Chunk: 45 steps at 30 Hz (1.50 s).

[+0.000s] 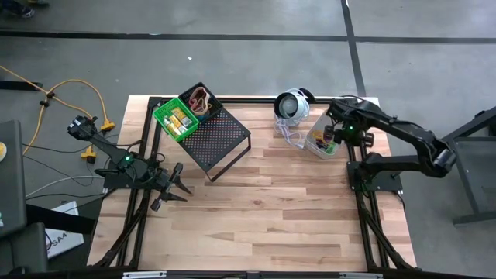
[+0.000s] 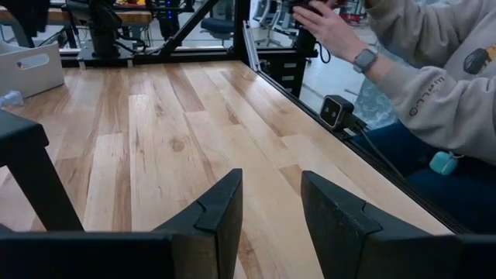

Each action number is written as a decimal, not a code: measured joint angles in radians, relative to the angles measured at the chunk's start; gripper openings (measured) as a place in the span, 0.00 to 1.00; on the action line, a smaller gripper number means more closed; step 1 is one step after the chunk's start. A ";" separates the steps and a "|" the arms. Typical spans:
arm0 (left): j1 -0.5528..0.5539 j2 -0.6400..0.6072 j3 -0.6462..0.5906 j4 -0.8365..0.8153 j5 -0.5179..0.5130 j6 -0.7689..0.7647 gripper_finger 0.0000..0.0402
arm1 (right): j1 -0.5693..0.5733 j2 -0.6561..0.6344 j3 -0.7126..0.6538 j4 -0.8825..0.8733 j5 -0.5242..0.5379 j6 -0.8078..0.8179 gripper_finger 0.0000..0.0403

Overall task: Pick & Place Office Desk Supplies
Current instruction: Put the white bin on the shelf

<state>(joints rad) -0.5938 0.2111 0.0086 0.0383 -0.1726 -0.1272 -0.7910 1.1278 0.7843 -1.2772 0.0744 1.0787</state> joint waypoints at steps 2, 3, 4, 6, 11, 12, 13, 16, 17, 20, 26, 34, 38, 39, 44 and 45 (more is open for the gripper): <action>0.000 0.000 0.000 0.000 0.000 0.000 0.32 | 0.009 0.000 -0.023 0.001 0.007 0.055 0.32; 0.000 0.000 0.000 0.000 -0.001 0.000 0.32 | 0.012 0.000 -0.032 0.002 0.013 0.074 0.32; 0.000 0.000 0.000 0.000 -0.001 0.000 0.32 | 0.015 0.000 -0.038 0.005 0.022 0.093 0.32; 0.000 0.000 0.000 0.000 -0.002 0.000 0.32 | 0.022 0.000 -0.044 0.021 0.028 0.123 0.32; 0.000 0.000 0.000 0.000 -0.002 0.000 0.32 | 0.037 -0.001 -0.044 0.122 0.026 0.140 0.32; 0.000 0.000 0.000 0.000 -0.002 0.000 0.32 | 0.040 -0.001 -0.044 0.146 0.024 0.139 0.32; 0.000 0.000 0.000 0.000 -0.002 0.000 0.32 | 0.042 -0.001 -0.044 0.161 0.022 0.134 0.32; 0.000 0.000 0.000 0.000 -0.006 0.000 0.32 | 0.049 -0.001 -0.044 0.177 0.020 0.097 0.32; 0.000 0.000 0.000 0.000 -0.006 0.000 0.32 | 0.052 -0.001 -0.044 0.179 0.020 0.075 0.32; 0.000 0.000 0.000 0.000 -0.006 0.000 0.32 | 0.052 -0.002 -0.044 0.181 0.005 -0.027 0.32; 0.000 0.000 0.000 0.000 -0.005 0.000 0.32 | 0.015 -0.044 -0.045 0.208 -0.002 -0.438 0.32; 0.000 0.000 0.000 0.000 -0.005 0.000 0.32 | -0.029 -0.107 -0.041 0.231 -0.084 -0.939 0.32; 0.000 0.000 0.000 0.000 -0.005 0.000 0.32 | -0.034 -0.119 -0.041 0.230 -0.130 -1.014 0.32; 0.000 0.000 0.000 0.000 -0.005 0.000 0.32 | -0.034 -0.119 -0.041 0.230 -0.147 -1.021 0.32; 0.000 0.000 0.000 0.000 -0.005 0.000 0.32 | -0.034 -0.119 -0.040 0.231 -0.227 -1.045 0.32; 0.000 0.000 0.000 0.000 -0.005 0.000 0.32 | -0.034 -0.119 -0.040 0.231 -0.241 -1.049 0.32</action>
<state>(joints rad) -0.5938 0.2115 0.0086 0.0383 -0.1772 -0.1272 -0.8248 1.0090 0.7444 -1.0462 -0.1665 0.0298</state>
